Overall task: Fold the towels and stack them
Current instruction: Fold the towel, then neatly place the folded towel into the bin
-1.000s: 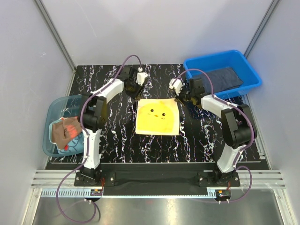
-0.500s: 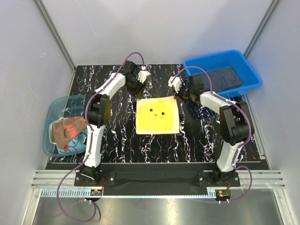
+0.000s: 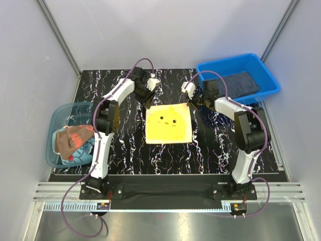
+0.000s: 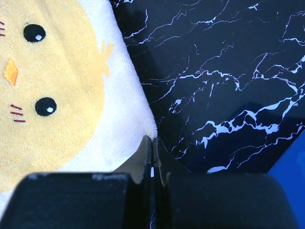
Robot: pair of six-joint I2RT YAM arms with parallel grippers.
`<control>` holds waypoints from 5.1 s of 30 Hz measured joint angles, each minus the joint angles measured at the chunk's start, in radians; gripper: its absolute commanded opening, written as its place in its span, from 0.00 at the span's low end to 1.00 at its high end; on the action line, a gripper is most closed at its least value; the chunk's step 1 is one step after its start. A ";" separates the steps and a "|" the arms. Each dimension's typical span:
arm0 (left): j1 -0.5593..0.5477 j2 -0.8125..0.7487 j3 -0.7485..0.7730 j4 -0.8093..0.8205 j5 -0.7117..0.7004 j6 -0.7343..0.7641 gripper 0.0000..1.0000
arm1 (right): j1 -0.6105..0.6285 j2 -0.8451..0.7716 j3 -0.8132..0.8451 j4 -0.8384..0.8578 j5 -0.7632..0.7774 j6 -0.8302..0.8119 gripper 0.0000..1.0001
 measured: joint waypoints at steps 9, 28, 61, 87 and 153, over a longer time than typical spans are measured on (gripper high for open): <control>0.002 0.024 0.033 -0.036 0.017 0.008 0.44 | -0.003 0.014 0.029 -0.008 -0.007 -0.007 0.00; -0.001 -0.072 -0.109 0.027 0.013 -0.024 0.00 | -0.022 0.016 0.027 0.013 -0.024 -0.005 0.00; -0.048 -0.669 -0.761 0.331 -0.103 -0.124 0.00 | 0.065 -0.335 -0.351 0.106 0.006 0.085 0.00; -0.117 -0.867 -1.021 0.309 -0.179 -0.252 0.42 | 0.192 -0.481 -0.504 -0.019 0.084 0.272 0.48; -0.056 -0.800 -1.232 0.564 -0.316 -1.004 0.38 | 0.213 -0.155 -0.373 0.093 0.331 1.305 0.10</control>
